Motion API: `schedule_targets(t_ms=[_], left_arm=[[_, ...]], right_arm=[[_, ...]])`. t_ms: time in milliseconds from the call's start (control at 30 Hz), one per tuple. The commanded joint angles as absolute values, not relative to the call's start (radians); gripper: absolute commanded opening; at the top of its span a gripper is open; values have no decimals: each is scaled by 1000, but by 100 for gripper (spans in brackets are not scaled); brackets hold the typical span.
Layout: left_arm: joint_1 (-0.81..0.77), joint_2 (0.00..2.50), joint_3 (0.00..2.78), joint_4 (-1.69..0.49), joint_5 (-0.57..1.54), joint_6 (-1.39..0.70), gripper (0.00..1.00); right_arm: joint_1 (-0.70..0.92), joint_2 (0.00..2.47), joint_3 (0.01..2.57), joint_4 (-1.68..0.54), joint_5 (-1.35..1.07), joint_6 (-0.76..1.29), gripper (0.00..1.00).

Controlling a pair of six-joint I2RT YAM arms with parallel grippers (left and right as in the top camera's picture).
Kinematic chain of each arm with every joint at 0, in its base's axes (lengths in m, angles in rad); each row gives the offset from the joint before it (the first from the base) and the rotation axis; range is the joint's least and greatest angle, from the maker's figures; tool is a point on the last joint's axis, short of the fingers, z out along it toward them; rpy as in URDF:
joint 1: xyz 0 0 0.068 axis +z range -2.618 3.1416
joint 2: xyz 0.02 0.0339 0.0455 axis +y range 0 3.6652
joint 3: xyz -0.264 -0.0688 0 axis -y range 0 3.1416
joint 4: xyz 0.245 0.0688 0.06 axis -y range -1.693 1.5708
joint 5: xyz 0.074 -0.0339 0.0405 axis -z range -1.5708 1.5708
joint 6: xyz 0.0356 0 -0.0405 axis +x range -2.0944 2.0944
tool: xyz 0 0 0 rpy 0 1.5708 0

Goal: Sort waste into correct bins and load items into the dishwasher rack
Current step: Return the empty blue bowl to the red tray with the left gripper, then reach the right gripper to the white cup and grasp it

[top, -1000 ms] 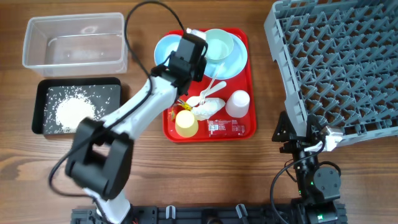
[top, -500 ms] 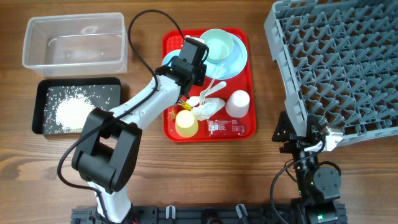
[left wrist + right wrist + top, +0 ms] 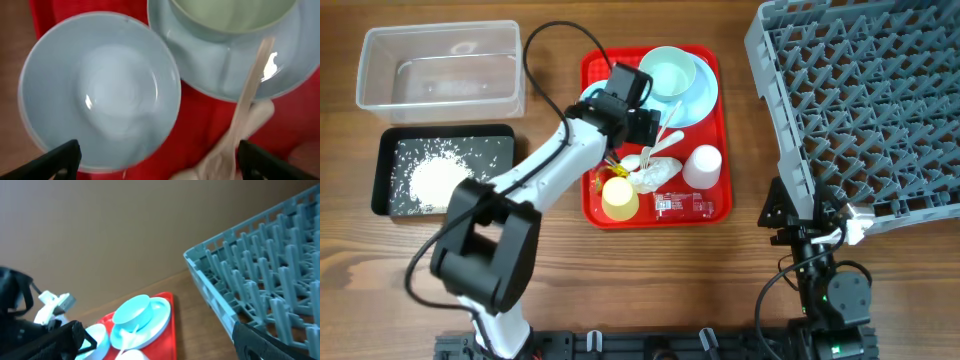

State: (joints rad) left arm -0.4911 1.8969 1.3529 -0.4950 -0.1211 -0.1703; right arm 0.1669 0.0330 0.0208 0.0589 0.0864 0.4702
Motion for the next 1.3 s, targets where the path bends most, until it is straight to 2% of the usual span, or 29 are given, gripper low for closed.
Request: schedule_targets(t_ms=[0,233,467,600,733,867,1100,1267], left_arm=[[-456,1724,1476,-630,-56,-192,100],[-418,1487,1506,-799,-57,-191,100],[-350,1394,1506,-912,-64,-191,100],[-301,1403,1505,-986,-64,-191,100],[-271,1415,1505,-1023,-64,-191,100],[-262,1427,1505,-1028,-64,-191,100],[-260,1463,1505,-1030,-64,-191,100],[-260,1491,1505,-1029,-64,-191,100]], right_arm=[[162,31,116,36,-43,418,100],[162,159,317,-95,-130,417,100],[162,618,714,-242,-284,316,100],[163,984,1095,-524,-379,220,100],[165,1323,1470,-867,-372,100,100],[165,1591,1708,-1086,-338,69,100],[168,1842,1746,-1082,-414,103,100],[225,1908,1741,-1159,-167,92,99]])
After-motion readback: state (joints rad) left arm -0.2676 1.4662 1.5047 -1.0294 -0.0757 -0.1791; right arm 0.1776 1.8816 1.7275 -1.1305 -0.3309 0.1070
